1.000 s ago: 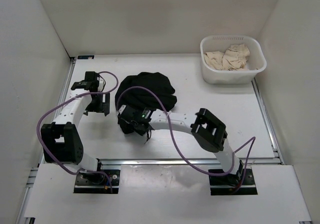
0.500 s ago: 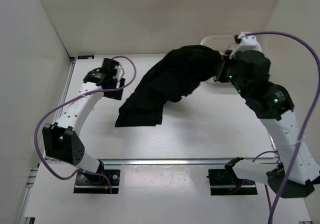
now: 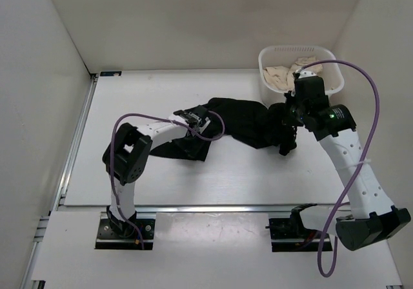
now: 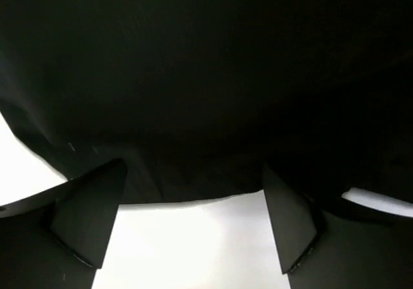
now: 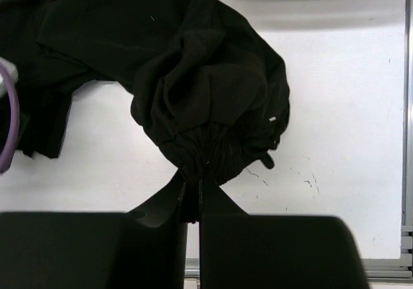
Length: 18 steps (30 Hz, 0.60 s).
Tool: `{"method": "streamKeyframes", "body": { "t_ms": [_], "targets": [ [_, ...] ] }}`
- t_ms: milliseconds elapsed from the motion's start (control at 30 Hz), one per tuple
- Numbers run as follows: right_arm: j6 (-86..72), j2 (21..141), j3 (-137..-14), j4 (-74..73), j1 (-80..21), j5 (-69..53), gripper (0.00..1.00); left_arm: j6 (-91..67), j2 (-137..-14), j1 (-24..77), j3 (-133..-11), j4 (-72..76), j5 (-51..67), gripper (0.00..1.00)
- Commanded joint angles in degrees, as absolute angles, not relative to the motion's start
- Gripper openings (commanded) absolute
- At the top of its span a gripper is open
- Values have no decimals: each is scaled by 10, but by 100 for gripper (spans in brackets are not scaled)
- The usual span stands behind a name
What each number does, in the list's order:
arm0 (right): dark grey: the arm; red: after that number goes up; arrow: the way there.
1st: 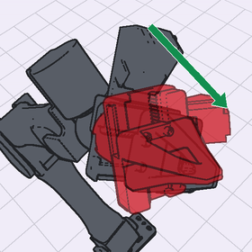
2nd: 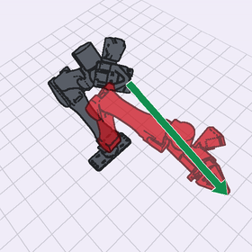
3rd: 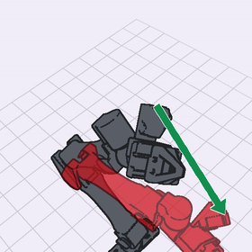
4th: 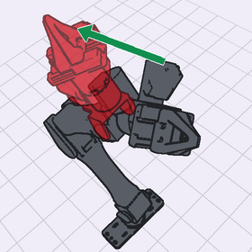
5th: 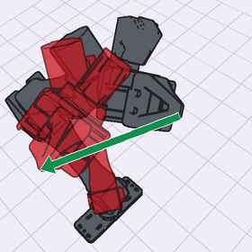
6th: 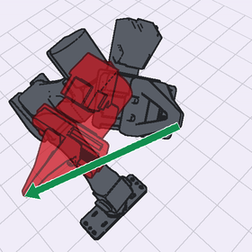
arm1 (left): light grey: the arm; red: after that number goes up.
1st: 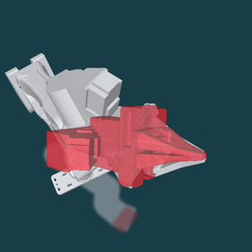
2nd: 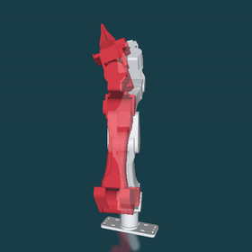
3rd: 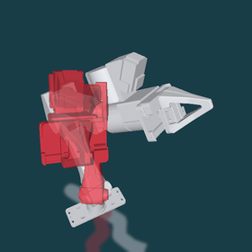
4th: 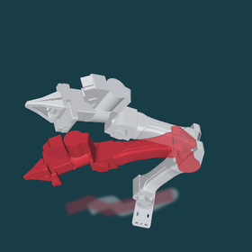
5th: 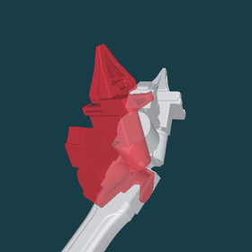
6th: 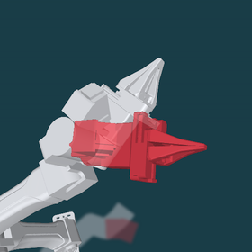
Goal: Fold and stack the trousers
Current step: Flatten the trousers out
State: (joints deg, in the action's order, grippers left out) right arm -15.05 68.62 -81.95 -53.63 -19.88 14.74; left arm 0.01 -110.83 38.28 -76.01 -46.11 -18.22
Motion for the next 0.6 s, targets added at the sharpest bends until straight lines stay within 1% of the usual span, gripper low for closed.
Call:
{"method": "streamKeyframes", "body": {
  "t_ms": [0, 33, 100, 133, 233, 300, 367, 400, 467, 500, 567],
  "targets": [
    [-155, 662, -835, -526, -196, 141, 0, 0, -1141, 369, -798, -390, -226, 96],
    [-149, 662, -835, -526, -196, 141, 0, 0, -1155, 369, -804, -390, -226, 66],
    [-149, 662, -835, -532, -190, 147, 0, 0, -1155, 356, -804, -390, -226, 24],
    [-143, 662, -841, -532, -190, 147, 0, 0, -1155, 349, -804, -390, -226, 14],
    [-117, 676, -870, -532, -185, 157, 0, 0, -1118, 302, -763, -390, -254, 14],
    [-104, 693, -902, -532, -173, 157, 0, 0, -1087, 236, -750, -396, -268, 14],
    [-84, 725, -942, -544, -166, 171, 0, 0, -1027, 181, -758, -403, -268, 14],
    [-79, 738, -987, -551, -153, 171, 0, 0, -1008, 127, -778, -412, -263, 14],
    [-79, 773, -1033, -569, -130, 191, 0, 0, -964, 80, -796, -419, -263, 14],
    [-79, 783, -1068, -570, -122, 211, 0, 0, -954, 43, -802, -425, -281, 14],
    [-87, 809, -1095, -584, -101, 218, 0, 0, -932, 12, -802, -432, -297, 14]
  ]
}}
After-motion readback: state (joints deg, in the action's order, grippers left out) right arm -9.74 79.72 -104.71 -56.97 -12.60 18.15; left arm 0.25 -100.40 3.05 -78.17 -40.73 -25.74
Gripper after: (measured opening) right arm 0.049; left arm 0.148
